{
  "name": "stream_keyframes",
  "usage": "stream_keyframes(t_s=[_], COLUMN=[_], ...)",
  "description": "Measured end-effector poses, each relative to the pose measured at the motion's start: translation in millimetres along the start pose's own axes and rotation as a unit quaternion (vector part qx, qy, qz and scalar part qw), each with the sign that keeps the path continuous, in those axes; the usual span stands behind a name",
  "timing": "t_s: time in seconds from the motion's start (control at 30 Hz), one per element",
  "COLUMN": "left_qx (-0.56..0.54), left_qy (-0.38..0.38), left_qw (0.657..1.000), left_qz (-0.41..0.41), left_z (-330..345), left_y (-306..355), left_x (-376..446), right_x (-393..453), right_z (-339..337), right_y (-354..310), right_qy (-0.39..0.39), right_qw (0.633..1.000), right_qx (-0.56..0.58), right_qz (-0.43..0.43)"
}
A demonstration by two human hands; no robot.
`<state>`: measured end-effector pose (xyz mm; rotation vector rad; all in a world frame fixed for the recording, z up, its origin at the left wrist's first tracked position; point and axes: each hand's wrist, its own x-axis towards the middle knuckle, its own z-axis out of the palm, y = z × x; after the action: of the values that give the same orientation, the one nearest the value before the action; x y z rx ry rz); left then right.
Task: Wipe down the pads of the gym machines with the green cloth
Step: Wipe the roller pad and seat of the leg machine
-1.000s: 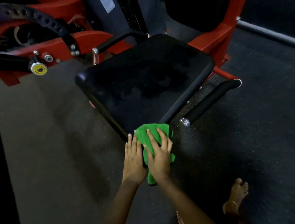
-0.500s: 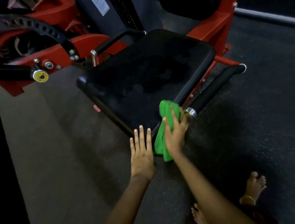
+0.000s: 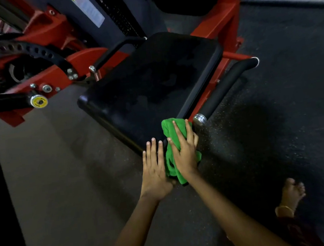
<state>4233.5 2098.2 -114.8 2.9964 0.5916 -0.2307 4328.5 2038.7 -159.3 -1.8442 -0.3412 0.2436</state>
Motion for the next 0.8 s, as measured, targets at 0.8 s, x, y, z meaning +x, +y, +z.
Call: stream_keyframes(t_s=[0.8], left_qx=[-0.043], left_qy=[-0.021], left_qw=[0.997], left_qz=[-0.065], left_z=[-9], left_y=[-13], left_x=[-5], right_x=[-22], right_z=[-3], right_y=[-39], right_qy=[-0.070], right_qw=[0.976], right_qx=[-0.205], right_qz=[-0.030])
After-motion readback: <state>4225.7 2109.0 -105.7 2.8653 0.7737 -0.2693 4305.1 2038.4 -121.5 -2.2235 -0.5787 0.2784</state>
